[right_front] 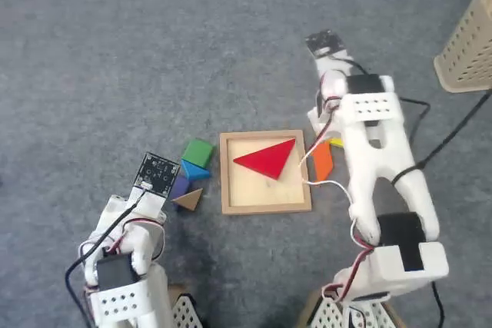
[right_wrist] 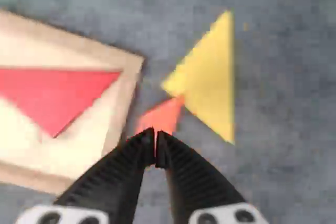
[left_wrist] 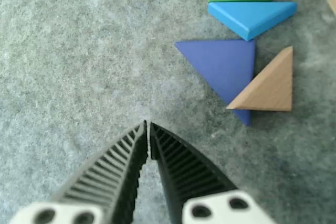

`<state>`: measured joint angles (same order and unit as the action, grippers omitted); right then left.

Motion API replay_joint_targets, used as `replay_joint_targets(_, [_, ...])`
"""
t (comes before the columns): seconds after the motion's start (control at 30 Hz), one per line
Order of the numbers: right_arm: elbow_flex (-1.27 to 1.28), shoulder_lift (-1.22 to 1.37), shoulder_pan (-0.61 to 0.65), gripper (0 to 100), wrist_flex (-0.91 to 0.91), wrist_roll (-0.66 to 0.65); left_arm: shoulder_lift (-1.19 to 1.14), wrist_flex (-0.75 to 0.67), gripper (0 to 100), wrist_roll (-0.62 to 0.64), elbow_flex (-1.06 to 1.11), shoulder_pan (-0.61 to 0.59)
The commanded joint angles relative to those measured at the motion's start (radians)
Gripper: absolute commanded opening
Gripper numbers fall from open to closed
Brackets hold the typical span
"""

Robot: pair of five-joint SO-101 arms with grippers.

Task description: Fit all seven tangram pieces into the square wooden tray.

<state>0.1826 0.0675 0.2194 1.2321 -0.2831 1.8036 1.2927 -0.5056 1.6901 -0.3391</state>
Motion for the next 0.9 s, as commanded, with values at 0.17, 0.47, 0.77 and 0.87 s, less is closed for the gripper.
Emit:
replay_joint_targets(0.17, [0.084, 0.050, 0.252, 0.6, -0.113, -0.012, 0.012, 0.003, 1, -0.009, -0.004, -0.005])
replay_joint_targets(0.47, [0.089, 0.202, 0.266, 0.6, -0.213, -0.008, 0.012, 0.003, 1, -0.009, -0.004, -0.005])
replay_joint_targets(0.77, [-0.075, 0.343, 0.259, 0.6, -0.216, -0.008, 0.012, 0.003, 1, -0.009, -0.004, -0.005])
replay_joint_targets(0.87, [-0.132, 0.366, 0.259, 0.6, -0.206, -0.008, 0.012, 0.003, 1, -0.009, -0.004, -0.005])
